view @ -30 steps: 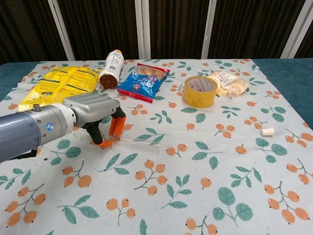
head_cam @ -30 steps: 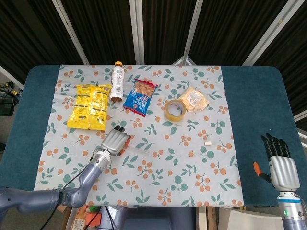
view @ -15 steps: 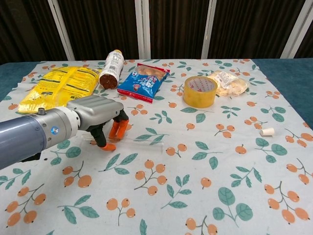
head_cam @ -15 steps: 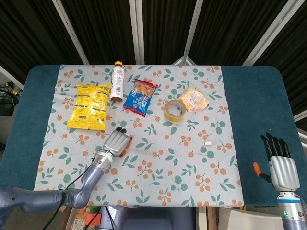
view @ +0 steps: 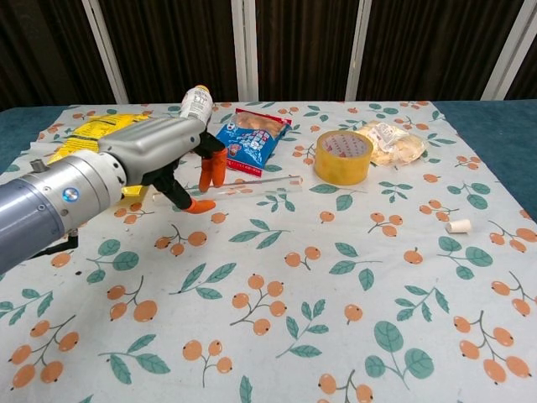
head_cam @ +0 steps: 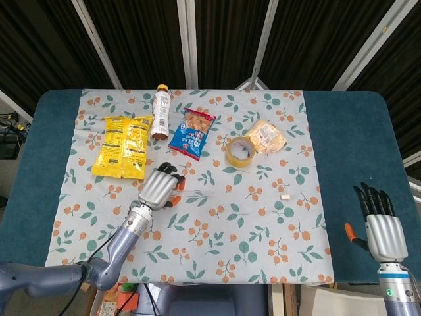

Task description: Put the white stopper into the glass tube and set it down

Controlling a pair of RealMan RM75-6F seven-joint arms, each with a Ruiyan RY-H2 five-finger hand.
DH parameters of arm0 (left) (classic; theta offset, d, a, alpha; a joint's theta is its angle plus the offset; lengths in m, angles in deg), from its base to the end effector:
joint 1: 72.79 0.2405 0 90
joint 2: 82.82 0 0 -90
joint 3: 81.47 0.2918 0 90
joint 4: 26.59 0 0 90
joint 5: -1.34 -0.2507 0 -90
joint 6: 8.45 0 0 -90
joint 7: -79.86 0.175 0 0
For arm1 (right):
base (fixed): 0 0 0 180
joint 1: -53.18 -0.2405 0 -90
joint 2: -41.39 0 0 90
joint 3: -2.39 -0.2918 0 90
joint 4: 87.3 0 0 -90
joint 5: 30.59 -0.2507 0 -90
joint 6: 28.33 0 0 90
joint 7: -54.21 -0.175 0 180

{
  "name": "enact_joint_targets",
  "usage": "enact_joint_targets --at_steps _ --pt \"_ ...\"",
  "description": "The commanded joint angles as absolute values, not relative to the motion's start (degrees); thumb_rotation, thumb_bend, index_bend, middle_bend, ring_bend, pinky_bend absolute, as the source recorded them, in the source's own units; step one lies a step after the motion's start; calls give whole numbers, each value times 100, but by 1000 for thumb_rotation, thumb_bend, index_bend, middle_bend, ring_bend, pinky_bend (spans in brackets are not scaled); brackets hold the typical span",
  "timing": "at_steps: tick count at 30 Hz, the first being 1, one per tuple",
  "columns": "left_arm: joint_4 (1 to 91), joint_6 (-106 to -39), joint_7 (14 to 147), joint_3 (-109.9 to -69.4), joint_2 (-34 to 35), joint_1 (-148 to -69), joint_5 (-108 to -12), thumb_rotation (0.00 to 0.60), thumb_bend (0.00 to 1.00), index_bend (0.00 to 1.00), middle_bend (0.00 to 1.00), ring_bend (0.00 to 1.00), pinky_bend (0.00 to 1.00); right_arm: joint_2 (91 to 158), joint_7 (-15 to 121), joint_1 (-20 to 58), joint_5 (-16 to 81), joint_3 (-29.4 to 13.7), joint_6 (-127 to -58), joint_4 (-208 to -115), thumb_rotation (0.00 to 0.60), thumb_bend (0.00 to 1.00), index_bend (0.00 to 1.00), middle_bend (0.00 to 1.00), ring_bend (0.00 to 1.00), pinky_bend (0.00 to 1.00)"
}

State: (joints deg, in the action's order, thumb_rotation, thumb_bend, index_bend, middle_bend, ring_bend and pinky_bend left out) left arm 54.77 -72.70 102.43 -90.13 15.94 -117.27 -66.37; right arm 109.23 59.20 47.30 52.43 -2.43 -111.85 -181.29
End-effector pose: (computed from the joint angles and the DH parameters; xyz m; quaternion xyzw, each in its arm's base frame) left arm -0.1166 0.3828 -0.1056 -0.7361 -0.3341 -0.4280 0.4042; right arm -0.3469 -0.2315 0.1145 0.5824 -0.3962 0.3897 0.5932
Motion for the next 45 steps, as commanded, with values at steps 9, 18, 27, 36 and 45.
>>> enact_joint_targets --at_steps 9,18,27,36,45 --pt "5910 -7822 9094 -9276 827 -11233 -7039 600 501 688 695 264 186 11148 6510 4050 4538 -742 -10320 -18433 600 392 156 4 0 0" --pt "6491 -7872 8802 -9467 80 -11010 -6991 600 498 685 692 264 185 11637 7537 3136 3602 -1077 -9281 -18439 600 392 304 52 0 0" --pt "6706 -7953 8571 -9412 -371 -10841 -7269 600 497 686 693 264 185 12306 8259 2586 3382 -908 -8863 -17740 600 393 378 85 0 0" --pt "6696 -7965 8374 -9380 -575 -10777 -7493 600 525 687 696 264 185 12630 8197 2420 3437 -773 -8754 -17221 600 392 407 95 0 0" --pt "6692 -7934 8400 -9353 -625 -10756 -7554 600 575 688 698 264 185 12761 8101 2382 3349 -697 -8708 -16958 600 392 415 95 0 0"
